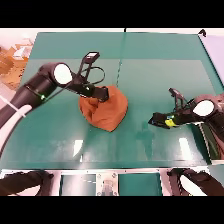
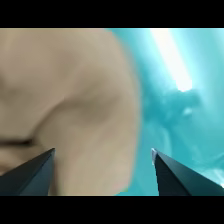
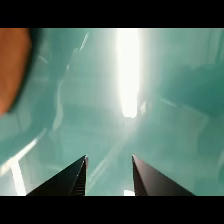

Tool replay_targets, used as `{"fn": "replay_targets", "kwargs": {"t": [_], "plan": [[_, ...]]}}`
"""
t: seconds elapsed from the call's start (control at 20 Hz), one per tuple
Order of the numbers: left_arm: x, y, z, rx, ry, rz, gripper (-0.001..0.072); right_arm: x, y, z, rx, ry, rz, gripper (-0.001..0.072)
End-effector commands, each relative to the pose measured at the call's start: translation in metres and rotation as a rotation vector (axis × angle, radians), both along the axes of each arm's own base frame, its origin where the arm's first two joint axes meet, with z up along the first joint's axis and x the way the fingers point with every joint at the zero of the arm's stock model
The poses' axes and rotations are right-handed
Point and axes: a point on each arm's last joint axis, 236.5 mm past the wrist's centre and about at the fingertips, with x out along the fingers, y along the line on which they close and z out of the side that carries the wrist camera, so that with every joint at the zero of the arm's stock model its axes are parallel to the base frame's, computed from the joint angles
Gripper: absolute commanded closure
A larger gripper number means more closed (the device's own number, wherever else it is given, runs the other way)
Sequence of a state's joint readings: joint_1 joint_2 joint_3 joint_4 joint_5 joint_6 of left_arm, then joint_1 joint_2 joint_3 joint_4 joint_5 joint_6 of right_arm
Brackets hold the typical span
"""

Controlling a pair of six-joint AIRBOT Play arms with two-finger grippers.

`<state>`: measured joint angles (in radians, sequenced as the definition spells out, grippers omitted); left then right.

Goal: Fold the shirts.

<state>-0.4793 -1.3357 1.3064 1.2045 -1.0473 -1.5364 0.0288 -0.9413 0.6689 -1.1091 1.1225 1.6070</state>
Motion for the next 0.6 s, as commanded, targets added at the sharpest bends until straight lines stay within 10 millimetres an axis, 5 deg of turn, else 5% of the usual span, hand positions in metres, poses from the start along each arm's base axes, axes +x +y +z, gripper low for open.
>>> {"fn": "replay_targets", "kwargs": {"t": [0.0,0.15,0.25,0.35,0.55], "plan": [[0.008,0.067,-0.008,0.152,0.095,0.056,-0.0013,0.027,-0.021,0.026,-0.012,-0.087,-0.026,0.0272],[0.022,0.137,-0.019,0.195,0.156,0.207,-0.0013,0.055,-0.033,0.026,0.002,-0.123,-0.054,0.026],[0.029,0.161,-0.046,0.171,0.181,0.319,-0.0013,0.072,-0.018,0.011,0.086,-0.112,-0.065,0.0261],[0.031,0.16,-0.082,0.122,0.189,0.374,-0.0013,0.091,0.006,-0.006,0.209,-0.101,-0.056,0.0264],[0.038,0.126,-0.144,-0.041,0.257,0.412,-0.0013,0.118,0.055,-0.03,0.423,-0.05,0.003,0.0261]]}}
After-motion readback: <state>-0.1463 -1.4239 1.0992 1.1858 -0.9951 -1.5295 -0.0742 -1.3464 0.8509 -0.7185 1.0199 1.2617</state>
